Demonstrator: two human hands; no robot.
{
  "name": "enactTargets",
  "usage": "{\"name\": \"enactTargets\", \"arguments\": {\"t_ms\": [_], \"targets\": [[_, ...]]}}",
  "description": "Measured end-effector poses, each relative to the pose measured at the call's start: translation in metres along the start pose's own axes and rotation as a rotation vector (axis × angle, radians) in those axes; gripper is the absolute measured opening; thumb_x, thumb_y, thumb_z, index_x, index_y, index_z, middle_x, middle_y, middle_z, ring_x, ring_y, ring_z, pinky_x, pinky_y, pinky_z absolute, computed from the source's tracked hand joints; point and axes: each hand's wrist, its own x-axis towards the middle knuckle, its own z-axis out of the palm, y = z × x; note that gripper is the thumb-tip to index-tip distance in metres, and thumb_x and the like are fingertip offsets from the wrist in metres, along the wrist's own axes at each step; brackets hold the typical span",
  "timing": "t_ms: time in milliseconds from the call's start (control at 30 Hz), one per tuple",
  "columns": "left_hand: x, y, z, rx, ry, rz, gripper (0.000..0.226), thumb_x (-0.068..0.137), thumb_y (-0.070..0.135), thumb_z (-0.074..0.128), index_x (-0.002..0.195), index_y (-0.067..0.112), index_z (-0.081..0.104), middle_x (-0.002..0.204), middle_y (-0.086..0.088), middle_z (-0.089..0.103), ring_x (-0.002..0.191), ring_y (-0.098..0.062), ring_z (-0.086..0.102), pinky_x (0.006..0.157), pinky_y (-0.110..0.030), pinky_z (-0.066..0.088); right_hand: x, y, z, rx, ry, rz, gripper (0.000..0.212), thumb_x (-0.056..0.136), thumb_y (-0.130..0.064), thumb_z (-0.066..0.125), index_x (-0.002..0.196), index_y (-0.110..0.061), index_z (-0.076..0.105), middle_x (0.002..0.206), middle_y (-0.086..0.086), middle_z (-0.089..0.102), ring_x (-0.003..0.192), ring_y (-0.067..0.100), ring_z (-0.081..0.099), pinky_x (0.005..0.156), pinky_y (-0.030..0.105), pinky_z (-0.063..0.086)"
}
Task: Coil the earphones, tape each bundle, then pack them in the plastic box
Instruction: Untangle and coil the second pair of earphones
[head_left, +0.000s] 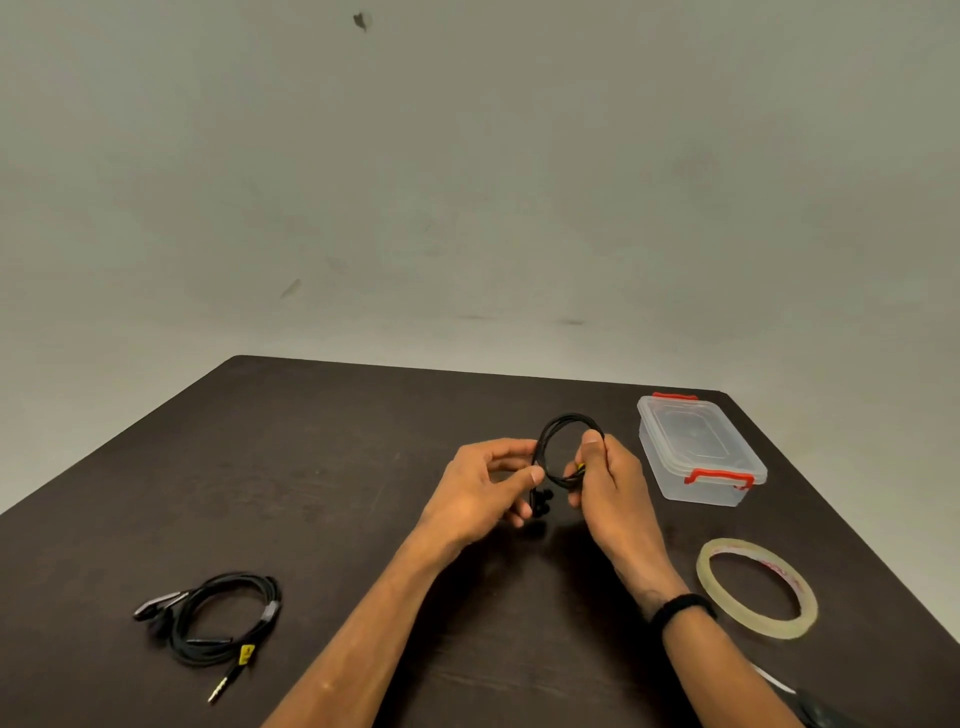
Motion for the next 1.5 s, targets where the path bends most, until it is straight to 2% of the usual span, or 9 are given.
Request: {"name": "enactTargets", "arguments": {"t_ms": [167, 300, 467, 667, 833, 1033, 1167, 1333, 1500], "targets": [[0.001, 0.004, -0.008, 0.172, 0.081, 0.122, 0.023, 0.099, 0.018, 0.069, 0.121, 0.019, 0.075, 0.091, 0.002, 0.079, 0.062, -0.006, 0.069, 0.060, -0.022, 0.058, 0.003, -0.007, -0.003, 0.119, -0.050, 0.108, 0.043, 0.112, -0.041, 0.039, 0.081, -0.019, 0.058, 0.079, 0.007, 0.067, 0.066, 0.017, 0.059, 0.062, 0.036, 0.042], [-0.002, 0.005, -0.015, 0.512, 0.354, 0.305, 0.017, 0.097, 0.023, 0.072, 0.111, 0.028, 0.080, 0.100, 0.009, 0.065, 0.079, -0.002, 0.067, 0.072, -0.012, 0.053, 0.001, -0.014, -0.005, 0.299, -0.126, 0.255, 0.037, 0.112, -0.032, 0.043, 0.081, -0.016, 0.055, 0.081, 0.006, 0.062, 0.057, 0.013, 0.054, 0.047, 0.026, 0.036], [-0.003, 0.001, -0.011, 0.446, 0.458, 0.266, 0.016, 0.093, 0.019, 0.077, 0.108, 0.017, 0.082, 0.092, 0.004, 0.077, 0.078, 0.000, 0.070, 0.074, -0.006, 0.053, -0.003, -0.021, 0.001, 0.615, -0.255, 0.453, 0.040, 0.112, -0.027, 0.043, 0.073, -0.017, 0.050, 0.072, 0.005, 0.057, 0.051, 0.015, 0.047, 0.045, 0.026, 0.030], [-0.006, 0.005, 0.007, -0.406, 0.292, -0.164, 0.021, 0.089, 0.006, 0.078, 0.107, -0.004, 0.075, 0.082, -0.012, 0.080, 0.075, -0.017, 0.078, 0.067, -0.021, 0.062, -0.004, -0.017, 0.006, 0.600, -0.259, 0.411, 0.040, 0.111, -0.026, 0.043, 0.073, -0.018, 0.051, 0.063, 0.000, 0.055, 0.049, 0.011, 0.046, 0.042, 0.025, 0.032], [-0.010, 0.013, 0.010, -0.784, 0.217, -0.310, 0.027, 0.088, 0.000, 0.074, 0.115, -0.005, 0.071, 0.100, -0.021, 0.079, 0.082, -0.021, 0.080, 0.068, -0.025, 0.063, -0.006, -0.012, 0.010, 0.132, -0.159, 0.102, 0.042, 0.110, -0.032, 0.042, 0.070, -0.023, 0.050, 0.072, -0.001, 0.054, 0.061, 0.014, 0.045, 0.059, 0.033, 0.040], [-0.013, 0.021, 0.009, -0.813, 0.108, -0.427, 0.029, 0.077, 0.013, 0.084, 0.105, 0.008, 0.081, 0.102, -0.009, 0.081, 0.082, -0.015, 0.079, 0.069, -0.028, 0.062, -0.011, -0.007, 0.011, -0.129, -0.068, -0.059, 0.040, 0.113, -0.041, 0.035, 0.083, -0.025, 0.055, 0.095, 0.000, 0.056, 0.081, 0.003, 0.054, 0.067, 0.012, 0.037], [-0.014, 0.025, 0.005, -0.885, 0.040, -0.510, 0.019, 0.080, 0.017, 0.081, 0.098, 0.013, 0.083, 0.094, -0.004, 0.080, 0.076, -0.015, 0.069, 0.082, -0.034, 0.058, -0.007, -0.003, 0.010, -0.086, -0.062, -0.045, 0.040, 0.113, -0.043, 0.034, 0.090, -0.024, 0.060, 0.099, 0.001, 0.059, 0.085, 0.007, 0.056, 0.072, 0.022, 0.040], [-0.017, 0.027, 0.001, -0.862, -0.198, -0.529, 0.012, 0.091, 0.018, 0.069, 0.095, 0.013, 0.079, 0.089, -0.003, 0.072, 0.073, -0.015, 0.061, 0.088, -0.038, 0.053, -0.003, 0.000, 0.010, 0.013, -0.132, -0.003, 0.043, 0.113, -0.045, 0.035, 0.095, -0.018, 0.064, 0.106, 0.012, 0.069, 0.096, 0.027, 0.066, 0.090, 0.050, 0.053], [-0.015, 0.030, 0.000, -0.761, -0.261, -0.494, 0.023, 0.092, 0.034, 0.064, 0.088, 0.013, 0.074, 0.096, -0.009, 0.069, 0.080, -0.021, 0.059, 0.084, -0.037, 0.051, -0.003, 0.000, 0.007, -0.062, -0.093, -0.056, 0.043, 0.113, -0.045, 0.034, 0.086, -0.022, 0.058, 0.095, 0.007, 0.063, 0.086, 0.020, 0.060, 0.075, 0.035, 0.047]]}}
